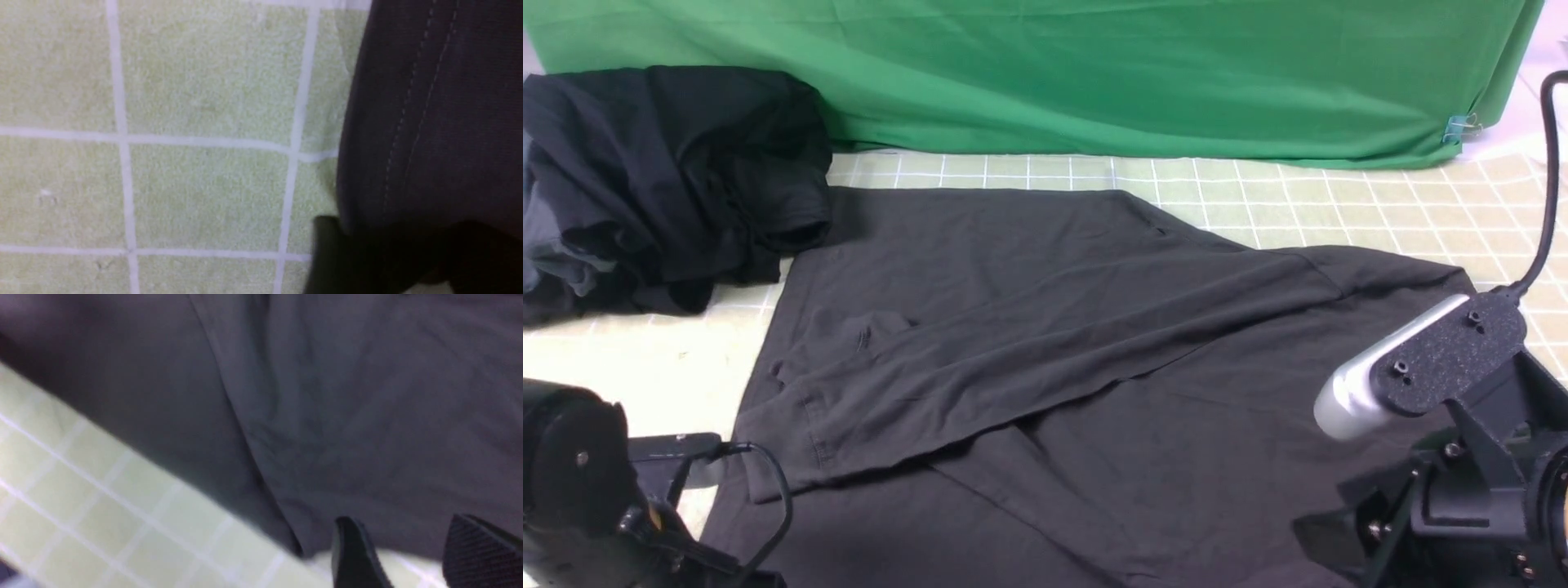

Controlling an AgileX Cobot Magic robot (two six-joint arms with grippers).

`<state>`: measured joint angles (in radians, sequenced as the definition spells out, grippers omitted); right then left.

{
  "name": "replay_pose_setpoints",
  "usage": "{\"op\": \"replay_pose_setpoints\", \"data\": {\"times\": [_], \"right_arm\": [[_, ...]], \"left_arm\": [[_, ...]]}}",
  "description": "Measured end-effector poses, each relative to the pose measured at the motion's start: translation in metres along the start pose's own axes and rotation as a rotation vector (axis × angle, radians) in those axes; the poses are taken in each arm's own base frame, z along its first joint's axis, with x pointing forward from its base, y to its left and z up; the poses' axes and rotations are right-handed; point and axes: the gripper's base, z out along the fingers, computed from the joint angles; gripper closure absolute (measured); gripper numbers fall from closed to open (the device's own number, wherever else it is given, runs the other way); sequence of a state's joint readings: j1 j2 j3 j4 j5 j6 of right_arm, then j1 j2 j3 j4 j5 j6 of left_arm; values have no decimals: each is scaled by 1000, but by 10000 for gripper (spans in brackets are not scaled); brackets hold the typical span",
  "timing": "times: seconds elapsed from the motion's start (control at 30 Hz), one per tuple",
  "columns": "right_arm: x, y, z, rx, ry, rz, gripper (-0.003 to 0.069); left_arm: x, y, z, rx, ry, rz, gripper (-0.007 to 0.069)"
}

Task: Fold a long-sleeved shirt over a green coffee tablecloth.
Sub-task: 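Grasp the near edge of the shirt at its hem and shoulder corners, then fold the black garment in half by bringing its near edge over to the far edge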

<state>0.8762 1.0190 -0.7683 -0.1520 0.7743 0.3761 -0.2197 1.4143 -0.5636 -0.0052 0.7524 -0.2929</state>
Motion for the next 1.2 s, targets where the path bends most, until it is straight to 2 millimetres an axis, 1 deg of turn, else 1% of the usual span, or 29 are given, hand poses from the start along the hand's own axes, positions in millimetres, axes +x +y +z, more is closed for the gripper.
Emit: {"op": "replay_pose_setpoints", "data": {"times": [0.03,0.07,0.1,0.13,0.17,0.2,0.3,0.33,0.37,0.4,0.43,0.53,0.63,0.67,0.7,0.77,0.83,0.87,0.9,0.93,0.97,1.0,1.03,1.1,1.17,1.2], "right_arm": [[-1,1,-3,2,34,-30,357],[-1,1,-4,5,41,-37,357],[-2,1,-5,1,71,-55,357],[-2,3,-6,-3,114,-82,357],[-2,5,-4,-17,153,-94,352],[-2,8,0,-33,187,-99,336],[0,12,16,-50,278,-97,269],[4,14,27,-54,329,-104,210],[5,14,30,-54,341,-108,202],[10,15,43,-48,382,-121,152],[13,16,52,-44,401,-127,132],[21,17,78,-35,429,-136,108],[22,19,98,-34,426,-135,105],[22,19,100,-34,424,-135,105],[22,20,111,-33,417,-139,109],[23,20,122,-23,422,-153,131],[27,19,134,-8,455,-166,169],[29,19,140,1,472,-165,208],[30,19,142,4,477,-166,214],[32,18,147,12,494,-168,271],[33,18,149,17,498,-177,307],[32,17,149,19,495,-185,363],[32,17,149,21,494,-190,446],[31,17,146,20,490,-190,566],[30,16,139,21,493,-187,615],[29,16,131,22,494,-184,623]], "left_arm": [[-1,0,-1,-5,4,4,363],[-1,0,-1,-5,5,4,393],[-1,0,-2,-7,12,4,439],[-2,0,-5,-19,21,14,522],[-3,1,-7,-26,33,18,572],[-3,1,-10,-31,40,21,597],[-1,2,-19,-32,37,22,611],[2,3,-26,-28,22,22,611],[3,3,-26,-27,20,22,611],[6,4,-32,-24,8,23,611],[8,4,-37,-19,-10,22,611],[12,5,-47,-4,-56,21,611],[15,6,-53,6,-82,21,611],[15,6,-53,6,-82,21,611],[15,6,-54,11,-85,19,611],[16,6,-54,14,-86,17,611],[16,5,-54,21,-84,12,611],[16,5,-54,21,-84,12,611],[16,5,-54,21,-84,12,611],[16,4,-54,27,-80,8,611],[16,4,-54,31,-76,5,611],[17,4,-54,33,-69,4,611],[19,3,-55,41,-58,3,611],[22,3,-57,48,-43,7,611],[28,4,-62,56,-42,11,611],[33,6,-67,58,-40,14,611]]}}
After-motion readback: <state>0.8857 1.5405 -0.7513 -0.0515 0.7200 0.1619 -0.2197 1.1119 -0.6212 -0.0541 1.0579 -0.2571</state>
